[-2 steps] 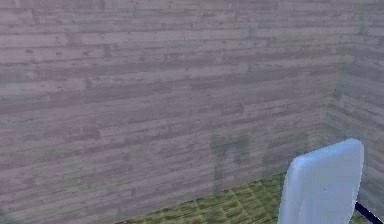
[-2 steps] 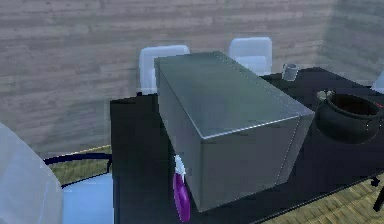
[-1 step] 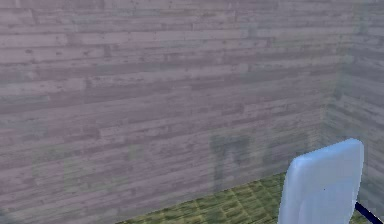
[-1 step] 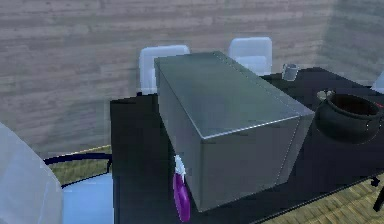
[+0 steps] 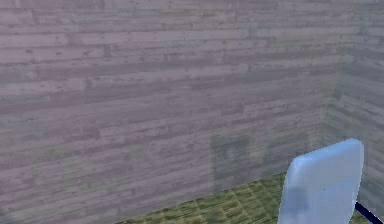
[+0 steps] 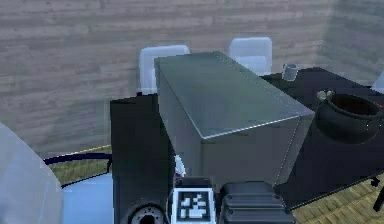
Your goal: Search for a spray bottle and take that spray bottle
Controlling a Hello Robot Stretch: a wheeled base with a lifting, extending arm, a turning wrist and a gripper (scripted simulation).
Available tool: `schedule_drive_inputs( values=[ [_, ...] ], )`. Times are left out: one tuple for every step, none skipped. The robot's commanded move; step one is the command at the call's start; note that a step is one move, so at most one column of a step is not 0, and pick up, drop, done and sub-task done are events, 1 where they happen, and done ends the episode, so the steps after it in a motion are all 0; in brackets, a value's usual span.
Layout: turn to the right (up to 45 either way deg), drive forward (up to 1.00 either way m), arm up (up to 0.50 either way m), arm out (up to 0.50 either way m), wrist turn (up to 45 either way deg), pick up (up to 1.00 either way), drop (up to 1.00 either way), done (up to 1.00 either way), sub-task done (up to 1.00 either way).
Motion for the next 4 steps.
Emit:
schedule_drive_inputs(
  values=[
    [0.0, 0.00, 0.00, 0.04, 0.0, 0.00, 0.00, 0.00, 0.00],
    [0.0, 0.00, 0.00, 0.00, 45.0, 0.00, 0.00, 0.00, 0.00],
    [0.0, 0.00, 0.00, 0.00, 45.0, 0.00, 0.00, 0.00, 0.00],
    [0.0, 0.00, 0.00, 0.00, 45.0, 0.00, 0.00, 0.00, 0.00]
  ],
)
